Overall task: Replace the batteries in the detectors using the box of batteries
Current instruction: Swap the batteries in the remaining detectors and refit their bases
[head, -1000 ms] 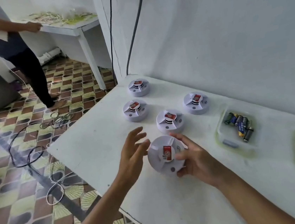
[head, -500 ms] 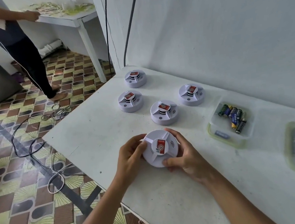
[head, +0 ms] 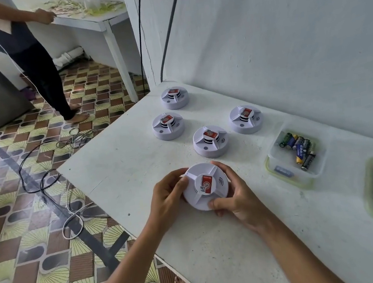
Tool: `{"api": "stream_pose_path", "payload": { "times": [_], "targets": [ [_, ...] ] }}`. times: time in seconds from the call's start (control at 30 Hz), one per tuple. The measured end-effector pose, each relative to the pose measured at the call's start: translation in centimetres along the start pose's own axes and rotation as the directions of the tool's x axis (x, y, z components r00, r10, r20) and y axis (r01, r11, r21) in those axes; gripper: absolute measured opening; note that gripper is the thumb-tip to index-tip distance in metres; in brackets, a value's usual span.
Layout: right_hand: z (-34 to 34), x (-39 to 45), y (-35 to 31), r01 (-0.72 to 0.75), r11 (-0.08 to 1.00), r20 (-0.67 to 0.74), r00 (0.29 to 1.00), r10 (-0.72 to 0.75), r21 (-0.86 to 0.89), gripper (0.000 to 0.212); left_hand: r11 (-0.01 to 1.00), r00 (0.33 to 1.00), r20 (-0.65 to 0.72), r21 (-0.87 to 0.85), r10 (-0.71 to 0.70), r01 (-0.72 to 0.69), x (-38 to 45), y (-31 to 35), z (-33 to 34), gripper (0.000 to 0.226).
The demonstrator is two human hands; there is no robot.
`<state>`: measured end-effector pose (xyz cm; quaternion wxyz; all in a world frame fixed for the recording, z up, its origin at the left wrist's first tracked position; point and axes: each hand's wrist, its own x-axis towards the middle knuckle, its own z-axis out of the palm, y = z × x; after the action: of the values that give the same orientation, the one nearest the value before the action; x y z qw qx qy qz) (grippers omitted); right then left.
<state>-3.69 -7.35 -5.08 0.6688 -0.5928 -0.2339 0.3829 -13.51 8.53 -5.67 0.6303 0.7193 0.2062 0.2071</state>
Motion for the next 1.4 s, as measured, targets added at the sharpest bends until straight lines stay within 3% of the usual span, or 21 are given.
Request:
{"api": "stream_pose_path", "payload": {
  "times": [0.6, 0.8, 1.0, 1.4],
  "targets": [
    [0.04, -0.28, -0.14, 0.010, 0.999, 0.003, 1.000, -0.010, -0.050, 0.079, 1.000, 1.000, 0.011, -0.001, 0.018, -0.018, 0.09, -0.05, -0.09, 0.031],
    [-0.24, -0.26, -0.22, -0.096, 0.982, 0.032, 0.995, 0.092, 0.165, 0.077, 0.999, 0.999, 0.018, 0.009, 0.040, -0.040, 0.10, 0.14, -0.18, 0.032],
    [-0.33, -0.22, 0.10, -0.072, 0.994, 0.030, 0.997, 0.070, 0.081, 0.083, 1.000, 0.999, 0.028, 0.002, 0.027, -0.027, 0.15, -0.07, -0.21, 0.033],
    [-0.27, -0.09, 0.65, -0.028, 0.997, -0.010, 1.000, 0.029, 0.072, 0.082, 1.000, 0.999, 0.034, -0.020, 0.017, -0.016, 0.18, -0.23, -0.39, 0.034]
  ]
}}
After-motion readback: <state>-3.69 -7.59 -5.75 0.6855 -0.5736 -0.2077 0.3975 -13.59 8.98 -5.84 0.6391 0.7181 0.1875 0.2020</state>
